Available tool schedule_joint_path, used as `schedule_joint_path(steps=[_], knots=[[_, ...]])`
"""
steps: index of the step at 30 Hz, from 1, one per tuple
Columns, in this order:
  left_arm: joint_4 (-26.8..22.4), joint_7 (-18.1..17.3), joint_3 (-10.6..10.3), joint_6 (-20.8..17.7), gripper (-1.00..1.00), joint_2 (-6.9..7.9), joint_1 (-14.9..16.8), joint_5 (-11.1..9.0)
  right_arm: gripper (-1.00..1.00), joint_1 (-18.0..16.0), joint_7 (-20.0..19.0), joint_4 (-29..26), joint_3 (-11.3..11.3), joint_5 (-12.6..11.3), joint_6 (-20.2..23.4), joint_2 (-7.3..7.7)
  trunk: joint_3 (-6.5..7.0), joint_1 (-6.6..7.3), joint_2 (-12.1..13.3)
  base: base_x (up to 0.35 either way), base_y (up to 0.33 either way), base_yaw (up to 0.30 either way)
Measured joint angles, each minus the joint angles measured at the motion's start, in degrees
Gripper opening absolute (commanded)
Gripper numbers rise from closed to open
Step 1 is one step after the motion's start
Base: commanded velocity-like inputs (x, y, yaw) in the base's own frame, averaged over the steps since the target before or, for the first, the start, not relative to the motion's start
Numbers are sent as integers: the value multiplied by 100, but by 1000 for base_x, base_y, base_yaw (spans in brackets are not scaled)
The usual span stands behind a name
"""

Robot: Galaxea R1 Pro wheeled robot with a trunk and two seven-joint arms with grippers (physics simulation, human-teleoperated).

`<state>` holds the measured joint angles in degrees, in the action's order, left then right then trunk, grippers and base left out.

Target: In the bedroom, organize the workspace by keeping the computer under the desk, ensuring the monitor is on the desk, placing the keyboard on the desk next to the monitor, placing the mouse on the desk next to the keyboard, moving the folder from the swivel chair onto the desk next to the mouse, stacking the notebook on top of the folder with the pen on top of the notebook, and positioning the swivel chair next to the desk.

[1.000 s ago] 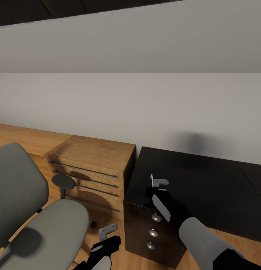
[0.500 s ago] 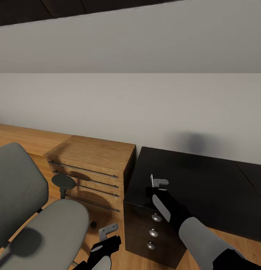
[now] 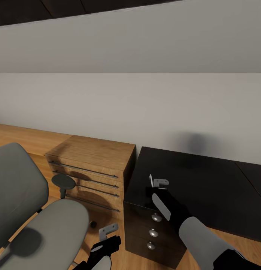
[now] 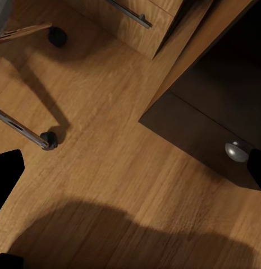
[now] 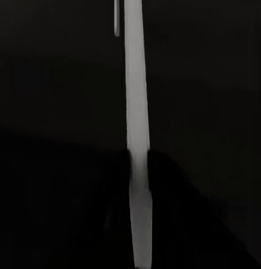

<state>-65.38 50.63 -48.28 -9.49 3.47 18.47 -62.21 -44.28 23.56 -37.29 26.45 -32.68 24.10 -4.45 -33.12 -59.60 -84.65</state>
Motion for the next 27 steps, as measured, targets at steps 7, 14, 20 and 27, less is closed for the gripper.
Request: schedule_joint_path(steps=[7, 14, 20, 27], knots=[[0, -1, 0, 0, 100, 0, 0, 0, -100, 0, 30, -7, 0, -6, 19, -2, 0, 0, 0, 0, 0, 0], [0, 0, 0, 0, 100, 0, 0, 0, -100, 0, 35, -5, -1, 9, 21, -2, 0, 0, 0, 0, 0, 0], [0, -2, 0, 0, 100, 6, 0, 0, -100, 0, 28, -5, -2, -10, 11, -4, 0, 0, 0, 0, 0, 0], [0, -1, 0, 0, 100, 9, 0, 3, -100, 0, 27, -3, -3, -6, 11, -6, 0, 0, 0, 0, 0, 0]])
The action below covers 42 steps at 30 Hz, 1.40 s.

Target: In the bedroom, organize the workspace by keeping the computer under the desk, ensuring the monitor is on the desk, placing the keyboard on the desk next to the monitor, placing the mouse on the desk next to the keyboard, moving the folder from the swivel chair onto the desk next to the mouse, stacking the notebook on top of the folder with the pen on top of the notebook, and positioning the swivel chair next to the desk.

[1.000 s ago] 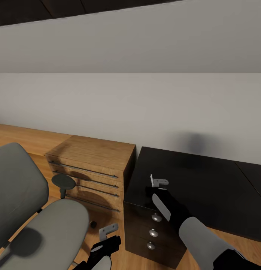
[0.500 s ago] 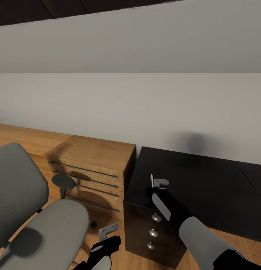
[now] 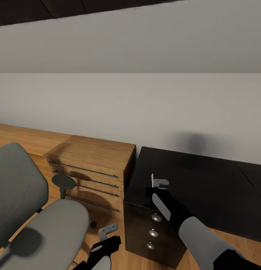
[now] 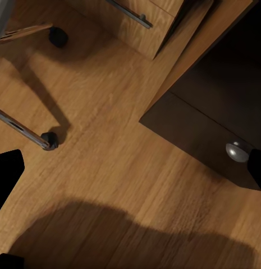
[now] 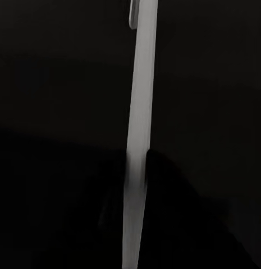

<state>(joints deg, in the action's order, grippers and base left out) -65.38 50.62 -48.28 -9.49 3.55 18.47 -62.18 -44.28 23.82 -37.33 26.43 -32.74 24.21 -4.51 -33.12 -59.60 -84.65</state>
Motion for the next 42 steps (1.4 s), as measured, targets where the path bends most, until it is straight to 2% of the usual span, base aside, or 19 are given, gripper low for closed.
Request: schedule_joint_path(steps=[2, 13, 17, 21, 24, 29, 30, 34, 42], knots=[[0, 0, 0, 0, 100, 0, 0, 2, -100, 0, 0, -1, 0, -3, 0, 1, 0, 0, 0, 0, 0, 0], [0, 4, 5, 0, 100, 0, 1, 3, -100, 3, 15, 121, -11, -97, -19, 17, 196, 241, 441, 0, 0, 0], [4, 14, 33, 0, 100, 5, 1, 5, -100, 10, 165, -485, -96, -92, -23, 59, 268, 329, 601, 0, 0, 0], [8, 17, 55, 0, 100, 8, 1, 6, -100, 65, 748, -1518, -294, -97, -8, 174, 340, 415, 762, -94, 0, 0], [9, 18, 59, 1, 100, 13, 1, 6, -100, 220, 955, -2027, -342, -143, -5, 284, 393, 480, 882, -256, 0, 0], [9, 18, 61, 0, 100, 17, 1, 6, -100, 557, 1082, -2862, -383, -468, -7, 474, 483, 589, 1083, -312, 0, 0], [9, 18, 60, 1, 100, 16, 1, 6, -100, 621, 1099, -3096, -393, -618, 1, 546, 501, 611, 1123, -330, 0, 0], [10, 15, 54, 1, 100, 10, 1, 6, -100, 676, 1119, -3310, -397, -913, -4, 660, 573, 698, 1284, -333, 0, 0], [9, 4, 60, 0, 100, 17, 1, 0, -100, 690, 1131, -3366, -451, -1015, -26, 674, 717, 876, 1605, -227, 0, 0]])
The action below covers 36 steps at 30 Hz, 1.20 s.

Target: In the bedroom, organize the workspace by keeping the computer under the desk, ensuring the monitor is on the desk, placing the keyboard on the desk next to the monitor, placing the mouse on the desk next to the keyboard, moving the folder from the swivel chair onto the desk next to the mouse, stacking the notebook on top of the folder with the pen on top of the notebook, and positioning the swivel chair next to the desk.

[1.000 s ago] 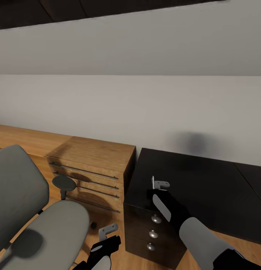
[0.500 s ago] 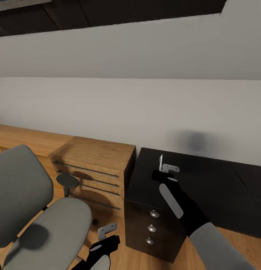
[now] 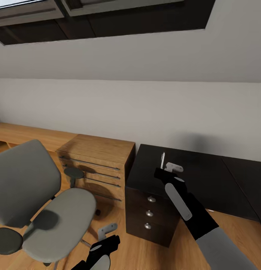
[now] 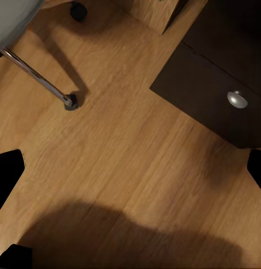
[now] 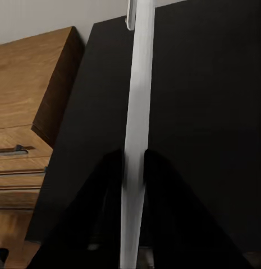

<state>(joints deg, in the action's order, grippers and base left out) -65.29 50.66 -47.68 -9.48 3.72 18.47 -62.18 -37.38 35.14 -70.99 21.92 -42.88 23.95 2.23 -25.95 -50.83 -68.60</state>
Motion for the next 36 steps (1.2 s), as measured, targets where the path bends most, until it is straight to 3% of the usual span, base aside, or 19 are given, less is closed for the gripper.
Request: schedule_joint_path(steps=[1, 9, 10, 14, 15, 16, 19, 20, 26, 27, 31, 36], knots=[[0, -3, 1, 0, 100, 1, 0, -2, -100, -1, 104, -14, -268, -2, -1, -24, 1, 2, 1, -22, 0, 0], [1, -4, -13, 0, 100, -6, 1, 2, -100, 1, 161, 3, -429, -22, -12, 5, 3, 2, 1, -5, 0, -71], [0, -11, -39, -1, 100, -8, 0, -2, -100, 19, 164, 8, -717, -14, -22, 9, 6, 2, 2, 0, 0, -281], [6, -13, -46, -1, 100, -12, 0, -3, -100, 41, 169, -5, -1015, -29, -23, 9, 12, 2, 2, 0, 0, -234], [127, -13, -56, -1, 100, -15, -1, 7, -100, 48, 177, -6, -1493, -6, 8, -7, 12, 2, 1, 0, 0, -40], [173, -13, -58, 0, 100, -16, 0, 12, -100, 50, 178, -9, -1620, -34, 9, -12, 12, 2, 1, 0, 0, -25], [210, -13, -59, 0, 100, -16, 0, 26, -100, 51, 179, -12, -1728, -83, 7, -4, 13, 2, 1, 0, 0, -91], [219, -13, -59, -1, 100, -17, 0, 32, -100, 51, 180, -4, -2048, -82, 0, 8, 17, 2, 1, 0, 0, -251], [220, -13, -59, -1, 100, -17, 0, 33, -100, 51, 176, 20, -2657, -98, -25, 17, 39, 2, 1, 0, 0, -267], [219, -13, -58, -1, 100, -17, -1, 32, -100, 50, 163, 27, -2936, -81, -24, 26, 42, 2, 1, 0, 0, -275], [220, -13, -61, -1, 100, -21, -1, 33, -100, 50, 141, 31, -3513, -80, -26, 65, 56, 2, 1, 0, 0, -276], [220, -13, -60, -1, 100, -22, -1, 31, -100, 51, 139, 84, -3708, -89, -36, 235, 73, 2, 2, 0, 0, -277]])
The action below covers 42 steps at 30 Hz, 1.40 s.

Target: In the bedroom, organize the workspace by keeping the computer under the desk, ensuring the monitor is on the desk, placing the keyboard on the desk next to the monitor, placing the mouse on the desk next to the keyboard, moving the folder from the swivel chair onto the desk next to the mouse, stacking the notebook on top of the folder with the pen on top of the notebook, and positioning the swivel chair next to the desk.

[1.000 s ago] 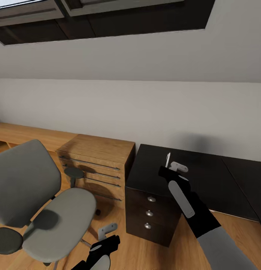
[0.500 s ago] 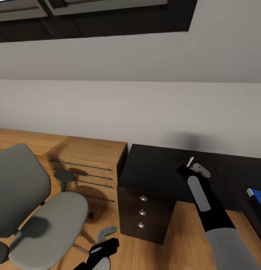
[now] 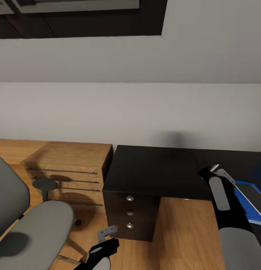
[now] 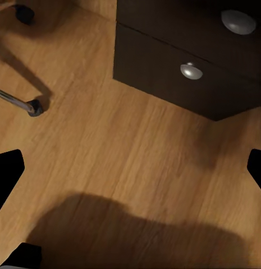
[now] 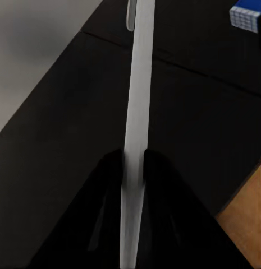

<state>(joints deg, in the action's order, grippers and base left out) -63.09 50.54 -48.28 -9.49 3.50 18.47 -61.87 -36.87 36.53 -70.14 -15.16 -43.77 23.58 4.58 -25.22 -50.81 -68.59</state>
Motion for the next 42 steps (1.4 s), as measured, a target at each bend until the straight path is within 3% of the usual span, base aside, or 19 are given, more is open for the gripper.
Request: schedule_joint_path(steps=[4, 7, 11, 30, 37, 42], knots=[[0, 0, 0, 0, 100, -2, 0, 2, -100, 0, 0, 135, -69, -9, -9, 164, 14, 0, 0, 0, 0, -277], [0, 0, -5, 0, 100, -3, 0, 0, -100, -2, 7, 206, -290, -8, -8, 265, 24, 0, 0, 0, 0, -278], [0, 0, -8, 0, 100, -4, 0, -5, -100, -7, 9, 233, -384, -13, -12, 293, 37, 0, 0, 0, 0, -278], [0, 0, -8, 0, 100, -4, 0, -21, -100, -9, 11, 264, -443, -23, -13, 281, 93, 0, 0, 0, 0, -275], [2, 0, -8, 1, 100, -12, 0, -25, -100, -9, 2, 271, -416, -31, -13, 239, 99, 0, 0, 0, 0, -48], [-146, -1, -79, 4, 100, -160, 0, 21, -100, -55, 9, 362, -309, 64, -11, 159, 99, 0, 0, 0, 0, 0]])
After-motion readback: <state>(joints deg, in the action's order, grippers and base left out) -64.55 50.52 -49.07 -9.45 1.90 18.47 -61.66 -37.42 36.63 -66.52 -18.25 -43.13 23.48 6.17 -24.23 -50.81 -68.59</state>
